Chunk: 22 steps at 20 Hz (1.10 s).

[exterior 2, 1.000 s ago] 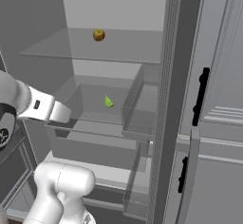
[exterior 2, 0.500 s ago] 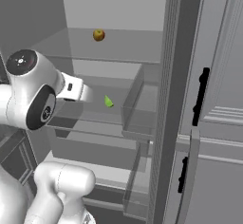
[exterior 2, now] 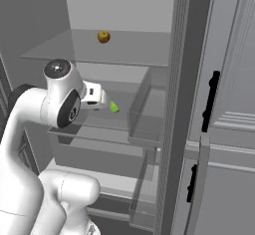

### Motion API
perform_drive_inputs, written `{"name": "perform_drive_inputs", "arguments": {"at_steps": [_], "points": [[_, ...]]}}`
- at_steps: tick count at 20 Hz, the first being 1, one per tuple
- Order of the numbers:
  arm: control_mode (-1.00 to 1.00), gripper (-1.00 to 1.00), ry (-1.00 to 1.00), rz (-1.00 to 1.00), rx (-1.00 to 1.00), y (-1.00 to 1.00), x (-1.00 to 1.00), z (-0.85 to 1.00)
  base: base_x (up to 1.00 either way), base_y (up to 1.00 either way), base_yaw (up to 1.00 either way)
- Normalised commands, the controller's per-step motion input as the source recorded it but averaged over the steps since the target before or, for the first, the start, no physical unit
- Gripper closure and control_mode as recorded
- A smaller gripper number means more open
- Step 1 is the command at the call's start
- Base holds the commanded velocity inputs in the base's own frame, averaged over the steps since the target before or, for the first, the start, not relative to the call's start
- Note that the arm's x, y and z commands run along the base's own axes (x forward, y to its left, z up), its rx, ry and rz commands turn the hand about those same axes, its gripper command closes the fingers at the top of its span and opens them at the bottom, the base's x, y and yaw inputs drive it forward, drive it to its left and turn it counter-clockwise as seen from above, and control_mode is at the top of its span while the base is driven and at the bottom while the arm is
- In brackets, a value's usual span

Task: Grab a lemon wedge from the fridge and one ice cube from the ice bowl, and put them in the glass of lemonade.

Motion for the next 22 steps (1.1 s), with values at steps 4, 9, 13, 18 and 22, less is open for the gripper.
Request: {"name": "perform_drive_inputs", "arguments": {"at_steps": [4, 9, 13, 18, 22], "points": [[-1.0, -1.0, 0.11, 0.08, -0.08, 0.0, 0.91, -0.63, 0.0, 0.0, 0.0], [-1.0, -1.0, 0.1, 0.08, -0.02, 0.0, 0.8, -0.67, 0.0, 0.0, 0.0], [-1.0, -1.0, 0.07, 0.09, 0.0, 0.0, 0.79, -0.52, 0.0, 0.0, 0.0], [-1.0, -1.0, 0.05, 0.07, 0.0, -0.05, 0.61, -0.22, 0.0, 0.0, 0.0], [-1.0, -1.0, 0.04, 0.04, 0.0, -0.07, 0.48, -0.16, 0.0, 0.0, 0.0]]}}
